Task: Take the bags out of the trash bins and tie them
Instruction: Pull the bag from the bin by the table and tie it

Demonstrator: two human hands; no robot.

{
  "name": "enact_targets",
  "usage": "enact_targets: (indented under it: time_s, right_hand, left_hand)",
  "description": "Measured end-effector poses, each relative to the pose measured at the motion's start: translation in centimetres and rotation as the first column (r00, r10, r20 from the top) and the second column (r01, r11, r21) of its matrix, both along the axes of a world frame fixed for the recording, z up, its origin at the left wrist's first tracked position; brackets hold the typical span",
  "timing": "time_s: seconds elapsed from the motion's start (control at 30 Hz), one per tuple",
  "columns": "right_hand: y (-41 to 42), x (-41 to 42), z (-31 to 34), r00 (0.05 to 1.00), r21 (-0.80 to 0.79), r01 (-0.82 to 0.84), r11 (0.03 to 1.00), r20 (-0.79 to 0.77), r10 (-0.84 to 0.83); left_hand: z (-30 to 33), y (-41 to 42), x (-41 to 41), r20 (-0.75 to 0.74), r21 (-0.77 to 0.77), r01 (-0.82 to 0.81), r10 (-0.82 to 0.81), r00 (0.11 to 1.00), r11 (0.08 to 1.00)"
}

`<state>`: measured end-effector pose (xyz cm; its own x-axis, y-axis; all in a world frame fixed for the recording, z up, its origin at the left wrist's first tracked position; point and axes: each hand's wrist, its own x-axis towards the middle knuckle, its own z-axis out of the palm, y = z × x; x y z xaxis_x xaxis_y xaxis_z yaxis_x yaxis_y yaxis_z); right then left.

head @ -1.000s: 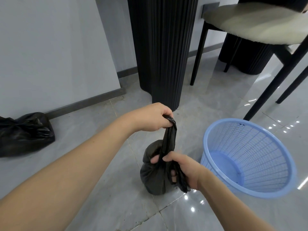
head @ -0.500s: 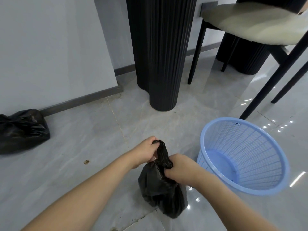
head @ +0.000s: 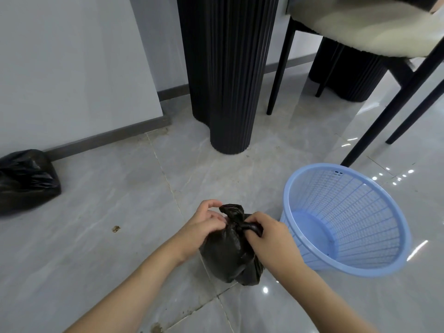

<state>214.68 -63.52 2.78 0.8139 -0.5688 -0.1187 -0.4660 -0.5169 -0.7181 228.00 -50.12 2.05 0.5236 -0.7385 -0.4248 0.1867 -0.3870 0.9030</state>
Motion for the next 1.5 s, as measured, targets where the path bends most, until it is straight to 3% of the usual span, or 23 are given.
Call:
enact_targets:
  time_s: [0.07, 0.2, 0.3, 0.37, 0.5, 0.6, 0.73, 0.87, 1.0, 1.17, 1.27, 1.4, 1.5]
  right_hand:
    - [-0.4, 0.5, 0.2, 0.998, 0.113, 0.051, 0.992, -0.052, -0.046]
    - [-0.6, 1.2, 1.3, 0.989, 0.385, 0.086, 0.919, -0.141, -0.033]
    - [-1.2, 1.3, 2.8, 0.968, 0.653, 0.094, 0.751, -0.235, 0.084]
    - [-1.8, 1.1, 3.9, 0.944, 0.750, 0.098, 0.655, -0.278, 0.178]
    - [-2.6, 0.6, 4.6, 0.921, 0.820, 0.105, 0.563, -0.293, 0.255]
    - [-2.2, 0.5, 4.2, 0.894, 0.786, 0.111, 0.609, -0.347, 0.284]
    - [-1.9, 0.5, 3.7, 0.889, 0.742, 0.089, 0.665, -0.361, 0.284]
    - [-2.0, 0.4, 3.2, 0.940, 0.726, 0.036, 0.687, -0.258, 0.224]
    - [-2.0, 0.3, 3.3, 0.910, 0.737, -0.025, 0.675, -0.263, 0.321]
    - [-2.1, 0.6, 3.2, 0.884, 0.765, -0.044, 0.643, -0.270, 0.383]
    - [-2.3, 0.7, 2.9, 0.896, 0.782, -0.058, 0.621, -0.234, 0.378]
    - [-2.5, 0.4, 2.6, 0.933, 0.786, -0.042, 0.617, -0.190, 0.306]
    - [-2.4, 0.4, 1.8, 0.974, 0.660, 0.009, 0.751, -0.175, 0.142]
  left_hand:
    - [-0.9, 1.3, -0.8, 0.058, -0.008, 0.045, -0.044, 0.997, 0.999]
    - [-2.8, 1.5, -2.0, 0.272, 0.147, 0.062, -0.100, 0.957, 0.987]
    - [-3.2, 0.7, -1.8, 0.468, 0.257, 0.036, -0.157, 0.869, 0.966]
    - [-3.5, 0.7, -1.4, 0.493, 0.307, 0.069, -0.221, 0.841, 0.949]
    - [-3.5, 0.9, -0.6, 0.582, 0.270, 0.015, -0.175, 0.794, 0.963]
    - [-3.4, 0.9, -0.6, 0.662, 0.219, -0.011, -0.140, 0.736, 0.976]
    - [-3.0, 0.9, -1.0, 0.683, 0.180, 0.146, -0.231, 0.693, 0.973]
    - [-3.0, 0.8, -0.4, 0.658, 0.205, 0.166, -0.261, 0.706, 0.965]
    - [-2.6, 0.7, -0.5, 0.537, 0.135, 0.116, -0.172, 0.826, 0.984]
    - [-1.6, 0.1, -1.2, 0.158, -0.087, 0.141, -0.127, 0.979, 0.986]
    - [-1.4, -0.5, -1.3, -0.037, -0.139, 0.111, -0.117, 0.992, 0.984]
    - [-1.8, -1.0, -1.5, -0.087, -0.032, 0.001, -0.004, 0.996, 0.999]
    - [-2.1, -1.6, -1.2, -0.015, 0.037, -0.050, 0.050, 0.999, 0.998]
